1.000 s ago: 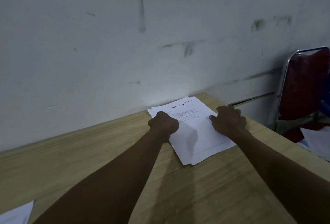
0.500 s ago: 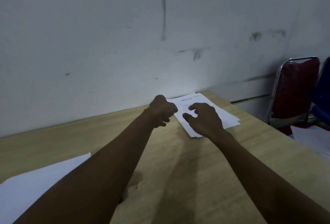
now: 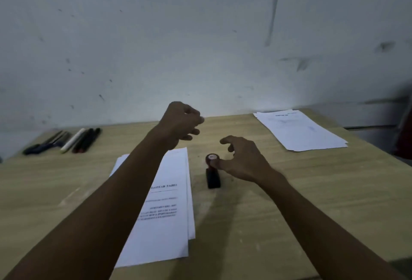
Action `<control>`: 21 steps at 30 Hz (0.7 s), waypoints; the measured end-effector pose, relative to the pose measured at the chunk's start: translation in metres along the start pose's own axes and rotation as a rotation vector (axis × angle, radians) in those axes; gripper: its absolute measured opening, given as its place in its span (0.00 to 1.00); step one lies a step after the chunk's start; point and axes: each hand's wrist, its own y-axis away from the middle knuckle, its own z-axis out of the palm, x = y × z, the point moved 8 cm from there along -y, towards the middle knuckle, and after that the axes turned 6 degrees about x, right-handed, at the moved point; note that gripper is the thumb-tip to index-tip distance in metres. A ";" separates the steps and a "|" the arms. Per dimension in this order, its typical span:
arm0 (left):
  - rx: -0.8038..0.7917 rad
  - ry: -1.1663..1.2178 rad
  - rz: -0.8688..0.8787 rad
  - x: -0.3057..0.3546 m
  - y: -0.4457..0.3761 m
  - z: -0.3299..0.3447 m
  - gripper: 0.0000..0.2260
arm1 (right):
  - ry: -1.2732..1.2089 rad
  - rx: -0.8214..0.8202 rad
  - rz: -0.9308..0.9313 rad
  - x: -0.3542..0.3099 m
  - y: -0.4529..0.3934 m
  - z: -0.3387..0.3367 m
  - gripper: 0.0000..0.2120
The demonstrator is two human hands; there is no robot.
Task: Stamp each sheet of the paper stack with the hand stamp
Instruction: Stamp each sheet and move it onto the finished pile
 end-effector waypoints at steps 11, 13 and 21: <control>0.064 -0.045 -0.076 -0.078 0.025 -0.070 0.05 | 0.237 0.066 0.005 -0.019 0.007 0.043 0.14; 0.053 -0.063 -0.062 -0.087 0.026 -0.075 0.07 | 0.227 0.076 0.006 -0.018 0.009 0.042 0.13; -0.065 -0.404 0.094 -0.130 0.026 -0.087 0.13 | -0.087 0.218 -0.034 -0.044 0.014 0.034 0.09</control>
